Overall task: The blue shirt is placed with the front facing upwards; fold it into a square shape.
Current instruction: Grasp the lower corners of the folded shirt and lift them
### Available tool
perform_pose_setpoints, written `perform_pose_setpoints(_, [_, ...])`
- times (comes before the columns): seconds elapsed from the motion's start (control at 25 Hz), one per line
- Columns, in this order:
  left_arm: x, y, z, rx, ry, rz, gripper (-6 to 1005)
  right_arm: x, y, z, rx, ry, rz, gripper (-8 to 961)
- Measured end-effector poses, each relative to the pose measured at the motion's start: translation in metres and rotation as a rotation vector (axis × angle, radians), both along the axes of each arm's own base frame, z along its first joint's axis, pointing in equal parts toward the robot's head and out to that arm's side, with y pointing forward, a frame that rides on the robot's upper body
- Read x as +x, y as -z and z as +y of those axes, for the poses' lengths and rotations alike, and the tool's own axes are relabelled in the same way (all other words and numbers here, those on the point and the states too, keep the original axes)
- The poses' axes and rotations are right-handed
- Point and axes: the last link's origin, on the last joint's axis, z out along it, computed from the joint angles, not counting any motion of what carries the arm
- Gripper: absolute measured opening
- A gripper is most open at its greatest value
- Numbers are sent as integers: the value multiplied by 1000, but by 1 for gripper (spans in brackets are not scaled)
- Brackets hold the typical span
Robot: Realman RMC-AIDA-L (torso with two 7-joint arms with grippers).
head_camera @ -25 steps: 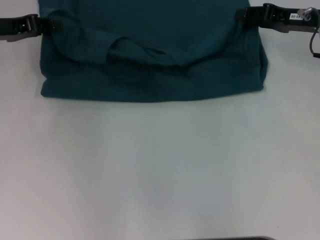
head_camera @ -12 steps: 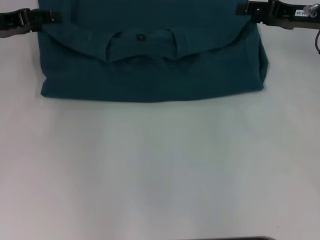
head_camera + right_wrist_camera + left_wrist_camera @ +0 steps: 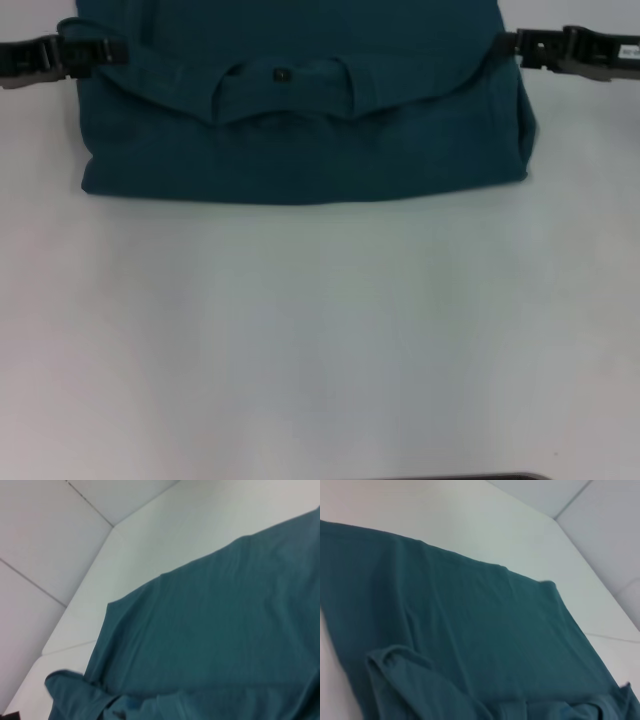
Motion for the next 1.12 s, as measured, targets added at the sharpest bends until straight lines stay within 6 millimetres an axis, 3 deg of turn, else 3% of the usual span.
perform_pose_setpoints(0.52, [-18, 7, -38, -10, 43, -25, 766, 30, -24, -37, -75, 6, -23, 704])
perform_pose_setpoints(1.0, [-29, 6, -55, -34, 31, -40, 778, 26, -13, -38, -141, -12, -52, 709])
perform_pose_setpoints(1.12, [-30, 5, -55, -35, 29, -37, 840, 28, -10, -38, -143, 6, -56, 745])
